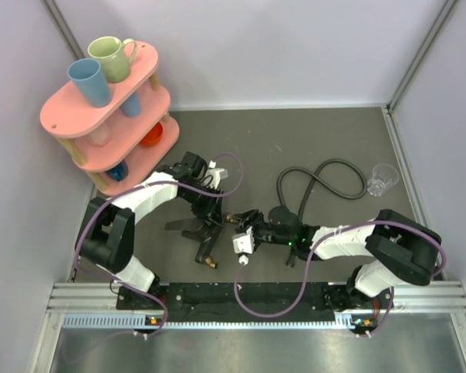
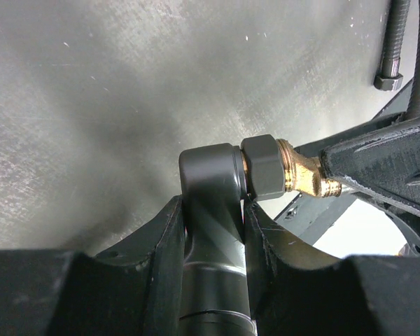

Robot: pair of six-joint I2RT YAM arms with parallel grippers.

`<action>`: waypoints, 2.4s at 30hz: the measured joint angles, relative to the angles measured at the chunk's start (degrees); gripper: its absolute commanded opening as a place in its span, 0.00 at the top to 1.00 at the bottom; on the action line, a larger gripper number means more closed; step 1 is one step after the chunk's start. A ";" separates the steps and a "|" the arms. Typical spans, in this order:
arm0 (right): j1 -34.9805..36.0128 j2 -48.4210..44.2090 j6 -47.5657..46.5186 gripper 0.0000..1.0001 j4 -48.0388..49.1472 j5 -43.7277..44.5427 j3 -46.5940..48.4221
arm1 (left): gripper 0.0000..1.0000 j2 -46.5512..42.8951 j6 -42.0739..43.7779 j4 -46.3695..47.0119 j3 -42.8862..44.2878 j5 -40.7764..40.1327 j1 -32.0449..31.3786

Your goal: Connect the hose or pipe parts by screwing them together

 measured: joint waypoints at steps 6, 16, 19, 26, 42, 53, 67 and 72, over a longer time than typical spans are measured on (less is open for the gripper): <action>-0.02 0.13 7.32 0.56 0.94 0.07 0.59 | 1.00 -0.37 -1.49 1.70 -0.83 -0.04 0.35; -0.13 -4.24 9.05 0.42 -5.18 1.49 4.07 | 1.00 -0.50 -1.66 1.99 -1.14 -1.68 -0.44; -0.52 -6.08 9.01 0.43 -8.41 1.44 5.44 | 1.00 -0.50 -1.62 1.97 -1.14 -1.70 -0.48; -1.01 -6.38 8.90 0.46 -12.92 0.15 6.14 | 1.00 -0.48 -1.51 1.86 -1.14 -2.16 -0.70; -1.27 -5.66 8.98 0.66 -21.49 -0.28 6.47 | 1.00 -0.48 -1.33 1.70 -1.14 -2.14 -0.68; -1.70 -3.26 14.45 1.00 -18.27 1.07 8.13 | 1.00 -0.96 -2.97 3.45 -2.23 -1.86 -0.24; -13.22 -0.07 48.63 1.00 -16.90 -14.36 12.76 | 1.00 -13.27 -10.32 19.23 -12.20 -10.54 -3.23; -17.44 3.28 60.30 1.00 -21.90 -22.01 18.36 | 1.00 -17.99 -12.33 23.26 -15.21 -18.75 -6.67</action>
